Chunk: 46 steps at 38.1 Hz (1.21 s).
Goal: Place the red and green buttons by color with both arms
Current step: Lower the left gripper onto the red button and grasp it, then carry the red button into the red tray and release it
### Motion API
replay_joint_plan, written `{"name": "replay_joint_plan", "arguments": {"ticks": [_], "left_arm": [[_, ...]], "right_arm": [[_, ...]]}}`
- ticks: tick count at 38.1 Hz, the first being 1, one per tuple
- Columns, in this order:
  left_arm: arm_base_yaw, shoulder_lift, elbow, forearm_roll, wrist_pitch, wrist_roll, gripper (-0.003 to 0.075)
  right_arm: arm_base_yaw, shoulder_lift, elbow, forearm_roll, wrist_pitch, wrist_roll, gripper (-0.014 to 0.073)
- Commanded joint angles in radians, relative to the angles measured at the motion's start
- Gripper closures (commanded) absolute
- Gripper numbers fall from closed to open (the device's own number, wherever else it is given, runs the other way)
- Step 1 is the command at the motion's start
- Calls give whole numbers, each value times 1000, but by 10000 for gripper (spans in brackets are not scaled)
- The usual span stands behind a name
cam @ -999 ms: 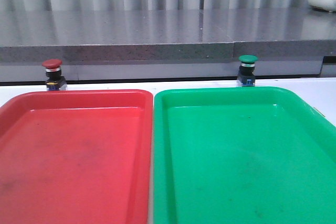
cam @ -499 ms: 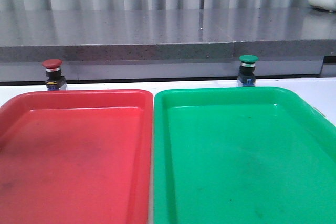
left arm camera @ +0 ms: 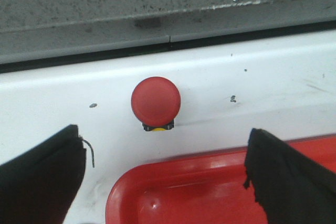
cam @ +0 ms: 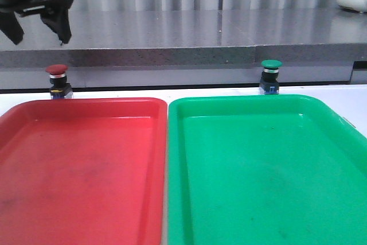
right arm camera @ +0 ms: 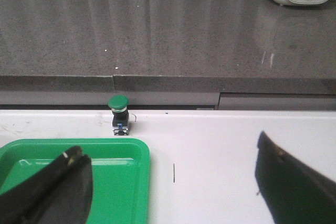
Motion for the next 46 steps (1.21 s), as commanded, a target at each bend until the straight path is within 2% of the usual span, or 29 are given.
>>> {"name": "replay_joint_plan", "arguments": {"ticks": [1,11,15,21,25,29,37,43,46], "left_arm": [[-4,23,-96,0,-9,2,136],[2,189,-202,6,-60,2,153],[2,191,-202,6,-60,2,258],[2,191,-202,6,-55,2,488],[2,191,-204,6,-50,2,595],[2,183,-223,6,-9,2,650],[2,62,-159,0,-25,2,659],[-28,-87,3,-26,-81,2,659],[-82,-180,137,-36,-119,2,659]], "right_arm": [[2,11,-34,0,-75,-4,-50],[2,11,-34,0,-74,-4,-50],[2,11,-34,0,-74,-4,-50],[2,11,-34,0,-73,-4,-50],[2,11,-34,0,-73,-4,-50],[2,11,-34,0,-73,-4,-50],[2,11,-34,0,-70,-4,-50],[2,11,-34,0,-70,-4,-50],[2,11,-34,0,-70,-4,-50]]}}
